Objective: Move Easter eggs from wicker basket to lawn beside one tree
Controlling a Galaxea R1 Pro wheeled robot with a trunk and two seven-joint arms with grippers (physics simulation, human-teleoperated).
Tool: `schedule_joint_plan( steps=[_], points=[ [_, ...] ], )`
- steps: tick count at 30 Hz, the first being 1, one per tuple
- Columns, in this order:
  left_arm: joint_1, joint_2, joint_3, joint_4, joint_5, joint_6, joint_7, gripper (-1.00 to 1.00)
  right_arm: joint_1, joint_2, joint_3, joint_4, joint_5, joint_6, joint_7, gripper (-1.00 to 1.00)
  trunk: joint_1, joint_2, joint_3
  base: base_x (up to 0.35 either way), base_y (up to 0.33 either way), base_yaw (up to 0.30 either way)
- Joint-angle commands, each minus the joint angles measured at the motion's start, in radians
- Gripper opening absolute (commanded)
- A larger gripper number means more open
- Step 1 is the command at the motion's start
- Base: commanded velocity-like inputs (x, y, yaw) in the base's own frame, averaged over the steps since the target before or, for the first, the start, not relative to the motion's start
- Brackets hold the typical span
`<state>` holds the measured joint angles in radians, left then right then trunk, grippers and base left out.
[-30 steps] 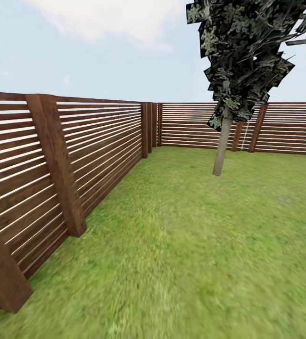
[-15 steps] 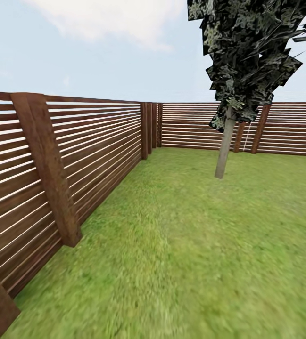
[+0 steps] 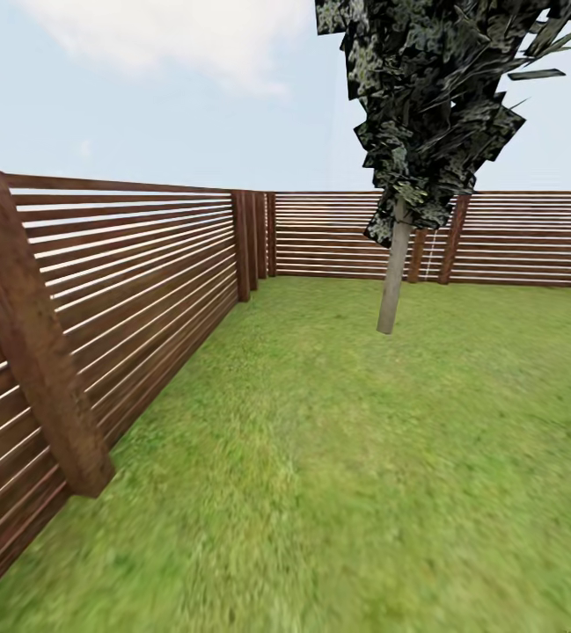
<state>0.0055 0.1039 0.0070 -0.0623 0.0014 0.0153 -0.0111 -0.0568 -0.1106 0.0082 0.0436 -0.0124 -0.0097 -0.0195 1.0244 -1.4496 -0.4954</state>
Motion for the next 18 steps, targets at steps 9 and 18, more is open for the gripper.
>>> schedule_joint_plan(
  steps=[9, 18],
  points=[
    [0.001, 0.000, 0.001, -0.002, 0.000, 0.002, -0.001, 1.00, -0.001, 0.000, 0.001, 0.002, -0.001, -0.001, -0.002, 1.00, 0.001, 0.000, -0.001, 0.335, 0.000, -0.219],
    [0.001, 0.000, -0.001, -0.002, 0.000, -0.001, 0.000, 1.00, -0.001, 0.002, 0.007, 0.002, 0.003, 0.001, -0.002, 1.00, 0.001, 0.000, -0.001, 0.143, 0.000, -0.011]
  ],
)
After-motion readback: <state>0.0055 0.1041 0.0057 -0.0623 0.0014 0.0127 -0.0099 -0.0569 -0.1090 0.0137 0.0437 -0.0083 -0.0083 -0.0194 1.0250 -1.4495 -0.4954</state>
